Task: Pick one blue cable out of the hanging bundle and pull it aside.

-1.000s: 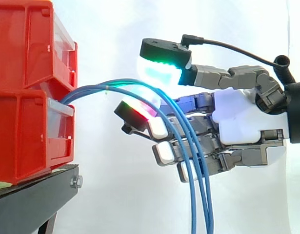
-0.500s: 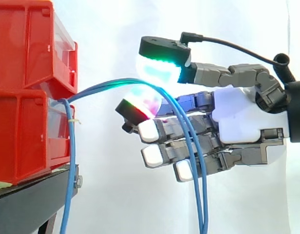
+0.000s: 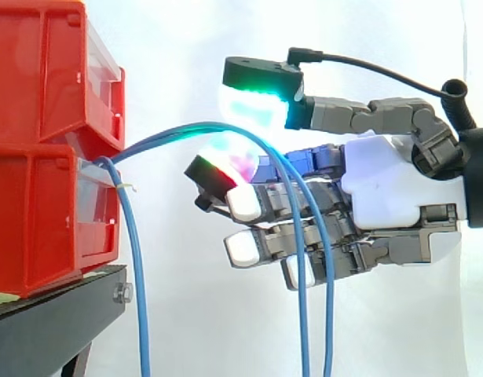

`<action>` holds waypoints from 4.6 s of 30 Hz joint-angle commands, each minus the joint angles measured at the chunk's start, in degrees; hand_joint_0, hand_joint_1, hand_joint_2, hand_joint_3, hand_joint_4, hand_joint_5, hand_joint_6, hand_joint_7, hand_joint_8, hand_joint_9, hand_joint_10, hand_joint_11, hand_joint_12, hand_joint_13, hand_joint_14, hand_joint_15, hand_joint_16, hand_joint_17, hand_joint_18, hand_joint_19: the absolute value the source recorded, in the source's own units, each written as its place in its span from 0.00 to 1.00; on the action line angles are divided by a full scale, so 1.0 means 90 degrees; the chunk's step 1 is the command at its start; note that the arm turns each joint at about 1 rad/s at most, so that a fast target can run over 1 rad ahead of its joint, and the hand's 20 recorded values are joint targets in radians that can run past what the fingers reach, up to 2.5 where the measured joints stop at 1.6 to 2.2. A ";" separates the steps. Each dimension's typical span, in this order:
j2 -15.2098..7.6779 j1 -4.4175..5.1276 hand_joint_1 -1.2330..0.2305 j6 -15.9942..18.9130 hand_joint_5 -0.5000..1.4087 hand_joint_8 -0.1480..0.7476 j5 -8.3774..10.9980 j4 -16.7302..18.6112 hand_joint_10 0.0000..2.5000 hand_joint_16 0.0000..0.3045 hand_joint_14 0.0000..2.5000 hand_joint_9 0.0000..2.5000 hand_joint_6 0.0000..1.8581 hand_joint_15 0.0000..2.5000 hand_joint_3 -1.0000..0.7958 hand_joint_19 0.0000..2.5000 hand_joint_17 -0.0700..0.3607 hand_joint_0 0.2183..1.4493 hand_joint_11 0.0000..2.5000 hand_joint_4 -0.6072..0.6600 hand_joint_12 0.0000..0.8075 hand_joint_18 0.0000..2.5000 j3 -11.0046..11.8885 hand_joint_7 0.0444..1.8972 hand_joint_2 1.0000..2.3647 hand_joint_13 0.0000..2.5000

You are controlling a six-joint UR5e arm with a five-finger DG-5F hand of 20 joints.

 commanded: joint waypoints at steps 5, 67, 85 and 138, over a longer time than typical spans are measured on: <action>0.0001 0.0000 0.52 0.0000 0.23 0.47 0.0000 0.0001 0.00 0.23 0.00 0.50 0.45 0.15 0.50 0.21 0.52 0.23 0.08 0.47 0.43 0.45 0.0000 0.54 0.22 0.41; 0.0480 -0.0068 0.31 -0.0820 0.23 0.53 0.0312 -0.1268 0.00 0.22 0.01 0.42 0.48 0.23 0.60 0.20 0.51 0.27 0.18 0.49 0.50 0.41 -0.0010 0.67 0.11 0.39; 0.0480 -0.0058 0.37 -0.0586 0.21 0.48 0.0293 -0.1434 0.01 0.17 0.01 0.38 0.48 0.24 0.35 0.26 0.44 0.27 0.21 0.58 0.43 0.32 -0.0010 0.65 0.01 0.32; 0.0480 0.0117 0.41 0.0674 0.25 0.54 0.0117 -0.1454 0.01 0.20 0.01 0.46 0.45 0.27 0.54 0.22 0.48 0.30 0.21 0.53 0.50 0.39 -0.0029 0.66 0.01 0.39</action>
